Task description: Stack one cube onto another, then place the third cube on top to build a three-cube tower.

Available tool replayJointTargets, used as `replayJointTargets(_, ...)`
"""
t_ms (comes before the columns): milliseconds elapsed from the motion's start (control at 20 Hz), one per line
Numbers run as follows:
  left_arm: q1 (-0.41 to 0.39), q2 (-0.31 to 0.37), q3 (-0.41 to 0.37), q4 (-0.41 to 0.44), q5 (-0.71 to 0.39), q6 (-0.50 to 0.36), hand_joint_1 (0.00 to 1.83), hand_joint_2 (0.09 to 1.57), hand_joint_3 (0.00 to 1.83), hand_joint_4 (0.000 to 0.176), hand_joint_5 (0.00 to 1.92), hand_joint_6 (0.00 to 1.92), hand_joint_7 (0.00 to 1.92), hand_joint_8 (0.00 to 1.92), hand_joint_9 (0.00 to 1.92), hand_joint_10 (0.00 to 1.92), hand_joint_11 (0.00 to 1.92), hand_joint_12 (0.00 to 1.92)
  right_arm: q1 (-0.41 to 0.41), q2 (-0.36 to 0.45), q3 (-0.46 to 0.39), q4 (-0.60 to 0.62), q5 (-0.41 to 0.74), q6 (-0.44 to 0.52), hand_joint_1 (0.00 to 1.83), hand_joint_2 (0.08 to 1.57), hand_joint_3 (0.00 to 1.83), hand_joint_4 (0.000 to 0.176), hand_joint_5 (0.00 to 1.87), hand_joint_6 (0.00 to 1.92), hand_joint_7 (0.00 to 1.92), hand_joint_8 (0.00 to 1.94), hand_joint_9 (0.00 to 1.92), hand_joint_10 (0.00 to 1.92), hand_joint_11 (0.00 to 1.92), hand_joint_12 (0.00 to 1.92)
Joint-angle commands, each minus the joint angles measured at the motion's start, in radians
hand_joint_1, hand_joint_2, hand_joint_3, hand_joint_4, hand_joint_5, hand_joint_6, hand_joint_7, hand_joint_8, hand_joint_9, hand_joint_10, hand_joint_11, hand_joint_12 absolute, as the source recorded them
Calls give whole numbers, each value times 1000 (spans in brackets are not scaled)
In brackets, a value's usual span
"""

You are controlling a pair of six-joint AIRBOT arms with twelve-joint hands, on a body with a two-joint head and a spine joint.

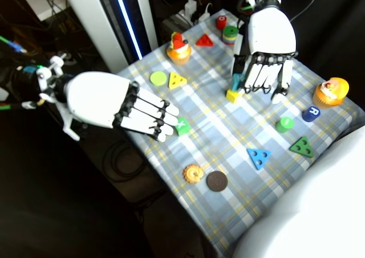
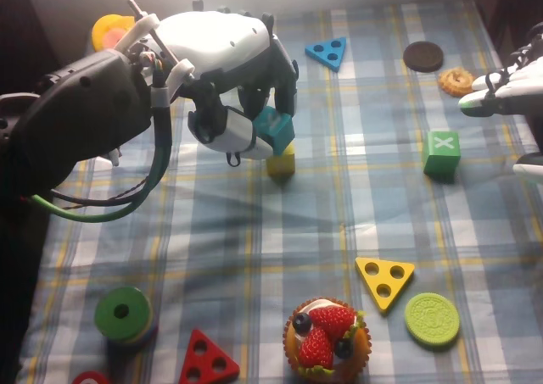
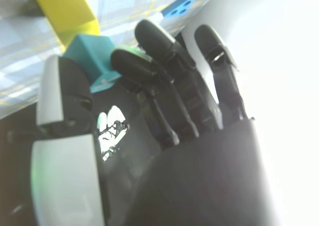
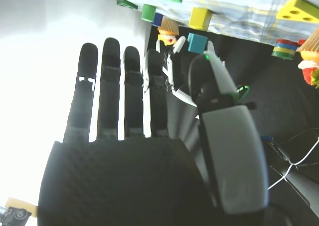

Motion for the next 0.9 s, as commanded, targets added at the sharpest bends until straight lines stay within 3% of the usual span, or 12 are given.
replayJointTargets(0,-9,-4,6,15,-90,-3,1216,1130,1,0,922,927,976,1139,857,481,292,607,17,-4,7,23,112,6,743,1257,1,0,539,2,543,5,565,4,153,1044)
replayJointTargets(50,-9,-4,7,15,-90,-3,1216,1130,0,0,925,925,977,1136,872,406,297,571,17,-4,7,23,112,6,734,1257,1,0,538,1,543,4,565,4,152,1038)
replayJointTargets(100,-8,-4,7,14,-89,-3,1062,1106,1,130,973,954,897,606,872,360,307,526,17,-5,8,23,112,7,737,1254,0,0,540,2,546,4,572,6,163,1041)
replayJointTargets(150,-8,-4,7,14,-88,-3,1040,1089,3,167,1006,923,965,311,900,308,337,469,17,-5,8,23,112,7,738,1253,0,0,540,1,546,4,572,5,160,1038)
replayJointTargets(250,-7,-4,7,14,-86,-3,1034,1087,1,175,1011,919,1048,81,931,221,357,405,16,-6,8,23,110,7,738,1257,1,0,532,0,535,0,555,0,142,1033)
replayJointTargets(300,-6,-4,7,14,-86,-3,1186,1105,0,17,999,837,1021,864,952,206,367,406,16,-6,8,23,110,7,751,1258,1,0,530,0,529,0,543,0,125,1035)
replayJointTargets(350,-6,-4,7,13,-86,-3,1064,1091,2,140,1006,908,919,530,946,189,367,399,16,-6,8,23,110,8,750,1257,0,0,529,0,528,0,547,3,134,1041)
replayJointTargets(500,-6,-4,7,13,-86,-3,1030,1094,0,176,1003,932,1038,94,963,155,386,366,16,-6,9,23,110,9,770,1252,0,0,537,3,540,4,554,5,134,1044)
replayJointTargets(550,-6,-4,7,14,-86,-3,1183,1114,0,6,965,885,1016,881,975,150,387,376,16,-6,9,23,110,9,760,1255,0,0,532,0,538,2,551,3,131,1039)
replayJointTargets(600,-6,-3,7,14,-86,-3,1206,1135,0,0,913,944,971,1112,972,146,378,387,16,-6,9,23,110,9,754,1255,0,0,531,0,534,1,544,0,122,1031)
replayJointTargets(800,-6,-4,10,14,-83,-3,1209,1140,2,0,897,974,958,1163,970,140,353,401,16,-6,9,23,109,11,777,1248,0,0,535,1,536,1,558,6,157,1052)
replayJointTargets(850,-6,-4,11,13,-82,-3,1064,1104,0,134,975,951,884,614,966,131,356,395,16,-6,9,23,109,11,769,1254,0,0,532,0,531,0,545,1,126,1041)
